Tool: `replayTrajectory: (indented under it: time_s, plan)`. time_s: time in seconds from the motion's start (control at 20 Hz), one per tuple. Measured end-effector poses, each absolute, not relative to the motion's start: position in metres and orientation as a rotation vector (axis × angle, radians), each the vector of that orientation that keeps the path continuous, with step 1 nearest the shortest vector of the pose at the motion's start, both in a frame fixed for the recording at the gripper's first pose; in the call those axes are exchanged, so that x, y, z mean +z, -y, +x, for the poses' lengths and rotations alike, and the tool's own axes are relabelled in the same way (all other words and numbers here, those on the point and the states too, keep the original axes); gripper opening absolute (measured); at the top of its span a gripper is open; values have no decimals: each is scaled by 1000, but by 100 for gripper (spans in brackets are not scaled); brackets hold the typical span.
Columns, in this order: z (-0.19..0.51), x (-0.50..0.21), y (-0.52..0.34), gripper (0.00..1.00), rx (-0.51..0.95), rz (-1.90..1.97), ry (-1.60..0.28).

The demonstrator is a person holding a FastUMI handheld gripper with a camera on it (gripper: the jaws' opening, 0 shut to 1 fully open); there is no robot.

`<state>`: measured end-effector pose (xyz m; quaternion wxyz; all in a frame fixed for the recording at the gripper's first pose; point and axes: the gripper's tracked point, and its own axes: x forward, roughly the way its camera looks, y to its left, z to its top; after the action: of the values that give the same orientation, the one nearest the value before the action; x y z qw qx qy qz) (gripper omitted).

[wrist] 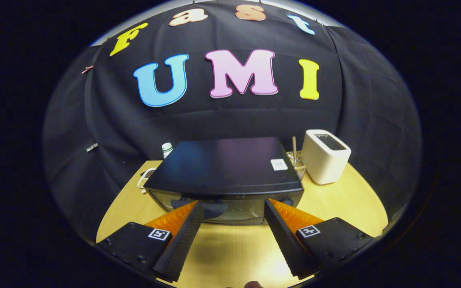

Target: Open the toaster oven, put the food inside, and close the toaster oven door.

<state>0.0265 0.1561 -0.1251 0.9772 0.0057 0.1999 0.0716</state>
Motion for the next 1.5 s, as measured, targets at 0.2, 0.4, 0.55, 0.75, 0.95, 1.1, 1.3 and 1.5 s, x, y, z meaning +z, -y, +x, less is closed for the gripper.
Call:
replayTrajectory:
  time_s: [0.2, 0.4, 0.55, 0.75, 0.95, 1.1, 1.3, 1.5]
  plan:
    - [32, -65, -113, 99, 111, -71, -232]
    - [22, -9, -88, 99, 126, -25, -94]
    - [3, 17, -55, 99, 102, -24, -25]
    - [-24, 26, -15, 99, 46, -24, -6]
    - [-53, 5, 18, 99, 1, -67, -58]
    - [-76, -11, 35, 99, -34, -68, -96]
    - [-75, -10, 36, 99, -29, -62, -112]
    - [-71, 5, 25, 99, -5, -46, -82]
